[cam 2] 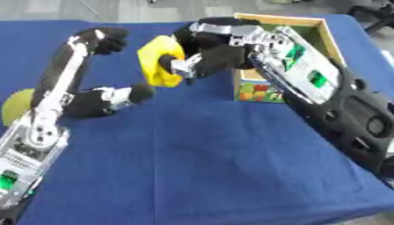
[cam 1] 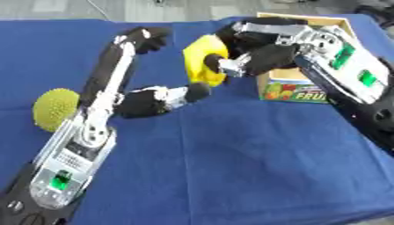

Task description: Pick up the objects with one hand, pass them to the other hand, and then place them into the box on the other side of the table.

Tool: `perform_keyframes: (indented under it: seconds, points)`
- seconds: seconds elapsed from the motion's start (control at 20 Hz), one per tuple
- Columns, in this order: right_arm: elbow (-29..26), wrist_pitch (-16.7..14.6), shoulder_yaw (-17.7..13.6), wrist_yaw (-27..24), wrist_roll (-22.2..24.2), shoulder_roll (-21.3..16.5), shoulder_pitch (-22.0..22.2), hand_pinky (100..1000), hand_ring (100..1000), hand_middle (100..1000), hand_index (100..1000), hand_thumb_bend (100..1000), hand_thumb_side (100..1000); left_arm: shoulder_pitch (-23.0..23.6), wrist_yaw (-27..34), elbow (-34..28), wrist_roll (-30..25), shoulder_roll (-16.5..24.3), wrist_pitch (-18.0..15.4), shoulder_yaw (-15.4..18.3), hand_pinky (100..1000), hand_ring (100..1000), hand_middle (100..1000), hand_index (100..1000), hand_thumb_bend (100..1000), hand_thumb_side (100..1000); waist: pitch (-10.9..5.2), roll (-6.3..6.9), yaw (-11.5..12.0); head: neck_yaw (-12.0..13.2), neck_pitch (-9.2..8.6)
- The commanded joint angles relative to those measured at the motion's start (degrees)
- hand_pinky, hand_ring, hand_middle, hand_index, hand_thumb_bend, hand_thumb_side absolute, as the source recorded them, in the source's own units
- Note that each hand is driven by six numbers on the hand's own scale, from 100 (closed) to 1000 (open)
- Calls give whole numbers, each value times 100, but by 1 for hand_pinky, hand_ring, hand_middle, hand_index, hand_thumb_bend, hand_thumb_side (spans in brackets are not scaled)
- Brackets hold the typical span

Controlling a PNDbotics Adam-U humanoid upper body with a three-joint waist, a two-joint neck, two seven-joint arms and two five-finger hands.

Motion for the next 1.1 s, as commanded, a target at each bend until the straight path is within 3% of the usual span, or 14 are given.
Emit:
perform_keyframes:
  seconds: [0.05, 0.75, 1.1]
  points:
    - [9, -107, -175, 46, -197, -259, -25, 445, 536, 419, 539, 100, 332, -46, -22, -151, -74, 118, -45, 42, 810, 743, 683, 827, 1000, 839, -71, -13, -20, -74, -41]
    - [119, -550, -1091, -314, -1468, -773, 670, 442, 539, 422, 542, 100, 416, 241, 274, -402, -399, 848, 355, 290, 797, 734, 674, 811, 1000, 935, -112, 71, -145, -408, -69]
    - [423, -771, -1660, -538, -2208, -1118, 1173, 444, 543, 425, 545, 100, 425, 368, 452, -616, -370, 1347, 693, 591, 787, 726, 669, 806, 813, 859, -114, 102, -155, -440, -100]
